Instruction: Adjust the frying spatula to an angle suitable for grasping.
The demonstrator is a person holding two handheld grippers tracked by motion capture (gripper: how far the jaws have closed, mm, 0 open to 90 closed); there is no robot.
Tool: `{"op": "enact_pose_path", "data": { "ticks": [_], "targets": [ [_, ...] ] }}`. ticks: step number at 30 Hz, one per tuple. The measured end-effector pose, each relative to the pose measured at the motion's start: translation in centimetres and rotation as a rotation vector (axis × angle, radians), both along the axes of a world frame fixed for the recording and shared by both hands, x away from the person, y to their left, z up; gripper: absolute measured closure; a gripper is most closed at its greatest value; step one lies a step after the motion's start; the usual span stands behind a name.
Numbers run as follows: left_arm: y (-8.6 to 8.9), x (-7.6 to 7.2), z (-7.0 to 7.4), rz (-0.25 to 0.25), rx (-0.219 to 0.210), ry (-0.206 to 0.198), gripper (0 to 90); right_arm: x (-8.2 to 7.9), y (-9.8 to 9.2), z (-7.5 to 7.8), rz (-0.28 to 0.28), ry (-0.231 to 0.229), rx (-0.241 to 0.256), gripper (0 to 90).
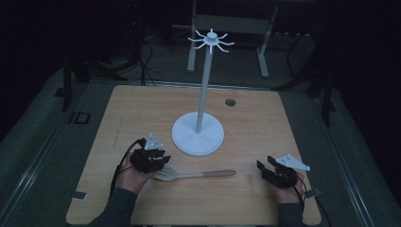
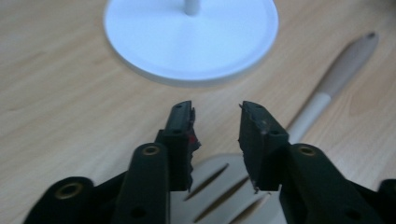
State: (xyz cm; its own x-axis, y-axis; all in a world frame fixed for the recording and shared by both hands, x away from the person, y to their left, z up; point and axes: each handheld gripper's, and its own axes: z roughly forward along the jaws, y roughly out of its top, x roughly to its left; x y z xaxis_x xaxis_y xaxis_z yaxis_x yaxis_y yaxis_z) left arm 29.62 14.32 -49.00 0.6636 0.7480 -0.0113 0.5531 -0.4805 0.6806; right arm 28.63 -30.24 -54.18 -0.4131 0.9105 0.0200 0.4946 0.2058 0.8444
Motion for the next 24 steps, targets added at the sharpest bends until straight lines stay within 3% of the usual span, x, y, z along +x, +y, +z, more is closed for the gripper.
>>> {"op": "enact_pose_path", "data": {
  "ticks": [1,4,8,19,21,22,24],
  "targets": [
    [0.0,0.0,0.0,0.0,0.0,0.0,69.0,0.0,0.0,0.0,0.0,0.0,0.0,47.2],
    [-0.9,0.1,-0.7,-0.062,0.026,0.038,70.2,0.0,-0.2,0.0,-0.005,0.002,0.007,46.4],
    [-2.3,0.3,-1.1,-0.131,0.052,0.055,70.4,0.0,-0.2,0.0,-0.004,0.001,0.007,46.2],
    [-6.7,1.0,-2.1,-0.244,0.135,0.089,71.2,0.1,-0.3,0.0,-0.007,0.002,0.01,46.1],
    [-6.7,1.0,-2.1,-0.244,0.135,0.089,71.2,0.1,-0.3,0.0,-0.008,0.001,0.009,46.1],
    [-8.1,1.3,-2.4,-0.277,0.164,0.102,71.0,0.1,-0.4,0.0,-0.011,0.002,0.013,45.7],
    [-8.7,1.6,-2.7,-0.293,0.182,0.126,70.6,0.1,-0.4,0.0,-0.015,0.003,0.014,45.1]
  ]
}}
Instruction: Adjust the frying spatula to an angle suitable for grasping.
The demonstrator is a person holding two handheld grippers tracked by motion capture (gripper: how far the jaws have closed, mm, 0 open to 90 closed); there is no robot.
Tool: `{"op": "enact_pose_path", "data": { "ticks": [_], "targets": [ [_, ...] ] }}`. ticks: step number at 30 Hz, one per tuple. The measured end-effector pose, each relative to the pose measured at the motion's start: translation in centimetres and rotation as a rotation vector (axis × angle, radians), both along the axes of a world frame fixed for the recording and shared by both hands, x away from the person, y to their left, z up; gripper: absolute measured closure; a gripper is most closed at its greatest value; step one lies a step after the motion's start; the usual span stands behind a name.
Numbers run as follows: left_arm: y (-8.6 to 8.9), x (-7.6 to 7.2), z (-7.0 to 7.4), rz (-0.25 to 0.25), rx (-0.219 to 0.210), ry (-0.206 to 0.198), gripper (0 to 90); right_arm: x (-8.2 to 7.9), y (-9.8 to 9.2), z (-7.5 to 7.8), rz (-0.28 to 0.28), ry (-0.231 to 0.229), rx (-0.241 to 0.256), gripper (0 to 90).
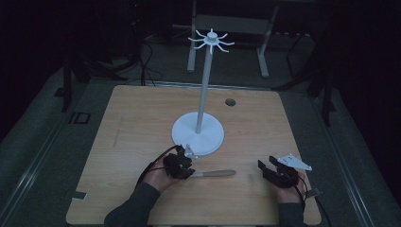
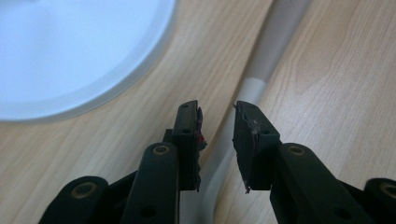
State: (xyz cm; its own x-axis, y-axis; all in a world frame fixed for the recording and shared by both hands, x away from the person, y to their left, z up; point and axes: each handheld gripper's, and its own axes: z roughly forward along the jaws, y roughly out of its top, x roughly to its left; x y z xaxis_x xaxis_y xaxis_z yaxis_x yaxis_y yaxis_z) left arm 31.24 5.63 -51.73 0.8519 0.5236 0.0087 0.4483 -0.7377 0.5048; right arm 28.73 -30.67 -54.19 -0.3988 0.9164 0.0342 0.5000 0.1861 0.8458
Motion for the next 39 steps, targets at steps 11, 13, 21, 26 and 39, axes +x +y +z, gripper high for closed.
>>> {"op": "enact_pose_path", "data": {
  "ticks": [11,13,21,26,39],
  "targets": [
    [-1.8,0.2,-1.2,-0.058,0.073,0.048,72.0,0.0,-0.4,0.0,-0.019,-0.003,0.005,44.2],
    [-1.8,0.2,-1.2,-0.056,0.069,0.051,72.3,0.0,-0.4,0.0,-0.021,-0.003,0.007,44.2],
    [-2.2,0.0,-1.1,-0.069,0.085,0.057,73.2,0.1,-0.5,0.0,-0.025,-0.001,0.008,43.8],
    [-2.8,-0.1,-1.1,-0.093,0.105,0.052,72.1,0.1,-0.4,0.0,-0.023,0.001,0.006,43.7],
    [-5.1,0.2,-0.7,-0.166,0.183,0.045,71.1,0.2,-0.5,-0.1,-0.023,0.006,0.006,43.4]
  ]
}}
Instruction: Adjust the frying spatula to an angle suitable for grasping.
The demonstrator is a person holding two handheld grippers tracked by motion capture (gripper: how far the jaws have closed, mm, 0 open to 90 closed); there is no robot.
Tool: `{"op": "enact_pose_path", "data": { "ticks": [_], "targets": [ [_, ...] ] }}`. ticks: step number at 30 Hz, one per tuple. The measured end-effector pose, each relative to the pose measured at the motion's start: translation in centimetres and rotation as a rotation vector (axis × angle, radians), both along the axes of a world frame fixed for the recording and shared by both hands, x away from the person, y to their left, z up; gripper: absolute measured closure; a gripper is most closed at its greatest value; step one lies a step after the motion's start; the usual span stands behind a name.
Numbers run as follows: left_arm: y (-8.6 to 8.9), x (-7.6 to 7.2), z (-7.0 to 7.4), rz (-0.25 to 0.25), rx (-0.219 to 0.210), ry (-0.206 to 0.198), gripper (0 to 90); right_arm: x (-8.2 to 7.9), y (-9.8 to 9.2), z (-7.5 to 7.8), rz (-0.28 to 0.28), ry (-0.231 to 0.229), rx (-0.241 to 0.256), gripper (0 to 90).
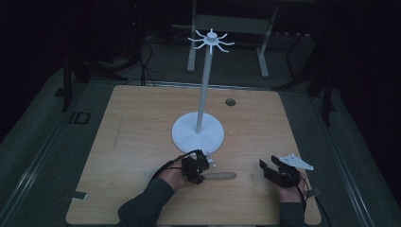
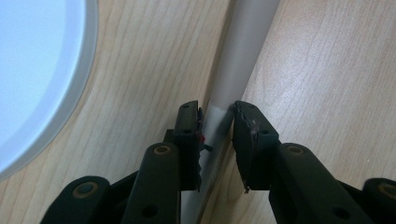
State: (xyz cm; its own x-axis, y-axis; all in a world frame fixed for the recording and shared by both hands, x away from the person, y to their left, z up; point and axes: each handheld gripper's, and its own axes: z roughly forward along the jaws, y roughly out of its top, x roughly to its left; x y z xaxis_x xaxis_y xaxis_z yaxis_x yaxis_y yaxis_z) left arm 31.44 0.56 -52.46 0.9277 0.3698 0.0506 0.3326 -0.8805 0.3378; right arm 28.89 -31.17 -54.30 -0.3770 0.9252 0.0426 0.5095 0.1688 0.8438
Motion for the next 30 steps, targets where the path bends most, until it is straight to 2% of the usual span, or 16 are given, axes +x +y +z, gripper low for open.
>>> {"op": "enact_pose_path", "data": {
  "ticks": [7,11,14,18,19,22,24,25,30],
  "targets": [
    [-1.0,0.0,-0.3,-0.026,0.036,-0.012,69.2,0.0,0.0,0.0,-0.001,0.001,0.0,43.2],
    [-1.2,0.1,-0.3,0.004,0.052,-0.046,72.5,0.0,-0.1,0.0,-0.001,0.0,-0.001,43.2],
    [-0.9,0.6,-0.3,0.034,0.06,-0.05,74.7,0.0,-0.1,0.0,0.0,0.001,0.0,43.2],
    [-0.6,1.2,-0.2,0.066,0.062,-0.028,75.4,0.0,-0.1,-0.1,0.0,0.003,-0.001,43.1],
    [-0.8,1.6,-0.1,0.074,0.07,-0.009,75.3,0.1,-0.1,-0.1,0.002,0.007,-0.002,43.1],
    [-1.3,1.8,0.0,0.069,0.104,-0.007,75.2,0.1,0.0,-0.1,0.005,0.009,-0.004,43.1],
    [-1.3,1.8,0.0,0.069,0.104,-0.007,75.1,0.1,0.0,-0.1,0.006,0.009,-0.004,43.1],
    [-1.8,2.1,-0.1,0.074,0.128,-0.001,74.9,0.1,0.1,-0.1,0.007,0.009,-0.006,43.1],
    [-2.2,2.3,0.0,0.08,0.131,-0.003,74.6,0.1,0.0,-0.1,0.005,0.009,-0.005,43.1]
  ]
}}
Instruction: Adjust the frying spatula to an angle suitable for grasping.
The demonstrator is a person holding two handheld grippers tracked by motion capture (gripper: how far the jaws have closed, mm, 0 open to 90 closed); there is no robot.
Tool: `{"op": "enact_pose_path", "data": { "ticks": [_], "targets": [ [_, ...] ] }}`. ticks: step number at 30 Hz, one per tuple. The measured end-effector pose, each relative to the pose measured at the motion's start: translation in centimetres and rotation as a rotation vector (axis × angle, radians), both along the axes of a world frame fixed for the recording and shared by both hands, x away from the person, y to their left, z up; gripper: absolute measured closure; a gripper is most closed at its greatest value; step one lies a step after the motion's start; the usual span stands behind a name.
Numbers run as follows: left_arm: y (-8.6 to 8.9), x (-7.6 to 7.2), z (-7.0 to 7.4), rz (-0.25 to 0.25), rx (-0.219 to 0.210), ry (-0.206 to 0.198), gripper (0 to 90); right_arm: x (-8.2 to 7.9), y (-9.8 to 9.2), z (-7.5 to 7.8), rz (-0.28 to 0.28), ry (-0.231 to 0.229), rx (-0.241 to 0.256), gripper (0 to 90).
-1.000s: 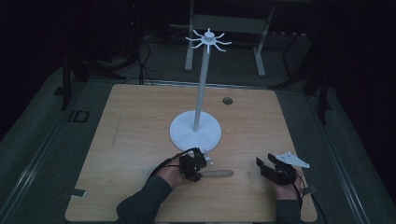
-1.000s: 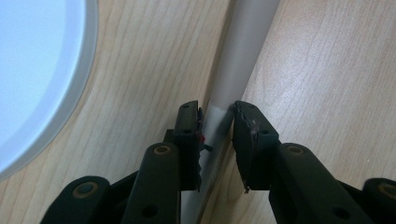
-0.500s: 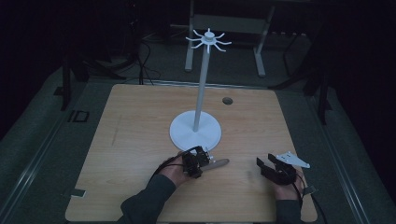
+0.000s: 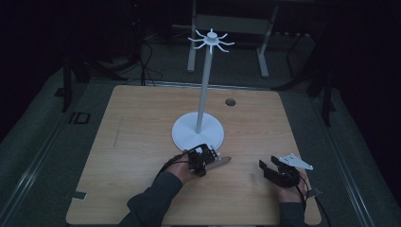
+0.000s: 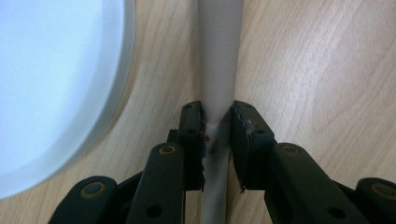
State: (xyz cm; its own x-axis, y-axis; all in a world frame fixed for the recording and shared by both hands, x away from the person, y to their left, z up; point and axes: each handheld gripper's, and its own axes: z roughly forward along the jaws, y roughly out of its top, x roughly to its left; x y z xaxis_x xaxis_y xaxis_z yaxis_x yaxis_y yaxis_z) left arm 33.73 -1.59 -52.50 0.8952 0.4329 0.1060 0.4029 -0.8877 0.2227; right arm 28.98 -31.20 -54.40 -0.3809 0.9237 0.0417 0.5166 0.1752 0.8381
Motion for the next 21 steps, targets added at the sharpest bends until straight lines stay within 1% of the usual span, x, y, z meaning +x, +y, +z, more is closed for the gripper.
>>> {"op": "enact_pose_path", "data": {
  "ticks": [3,6,8,10,11,17,19,20,21],
  "targets": [
    [-0.35,0.43,0.09,0.005,0.019,0.025,74.5,0.01,-0.02,-0.02,0.0,0.002,-0.003,43.1],
    [-0.39,0.67,0.09,0.008,0.014,0.042,74.6,0.02,0.01,-0.04,0.002,0.003,-0.003,43.1],
    [-0.28,0.85,0.07,0.017,0.001,0.055,74.9,0.04,0.01,-0.06,0.002,0.005,-0.003,43.1],
    [-0.28,0.81,0.05,0.02,-0.003,0.029,75.3,0.06,0.01,-0.07,0.002,0.005,-0.005,43.1],
    [-0.31,0.81,0.04,0.026,-0.006,0.023,75.4,0.06,-0.01,-0.06,0.0,0.005,-0.004,43.0],
    [-0.33,0.66,0.09,0.037,-0.013,0.006,75.5,0.14,-0.38,-0.06,-0.016,0.005,0.002,42.0],
    [-0.29,0.65,0.17,0.04,-0.015,0.007,75.5,0.16,-0.46,-0.07,-0.018,0.005,0.002,41.9],
    [-0.16,0.59,0.36,0.048,-0.033,-0.003,75.5,0.18,-0.51,-0.08,-0.021,0.005,0.002,41.6],
    [-0.09,0.55,0.5,0.053,-0.041,-0.004,75.5,0.18,-0.57,-0.06,-0.027,0.004,0.004,41.4]
  ]
}}
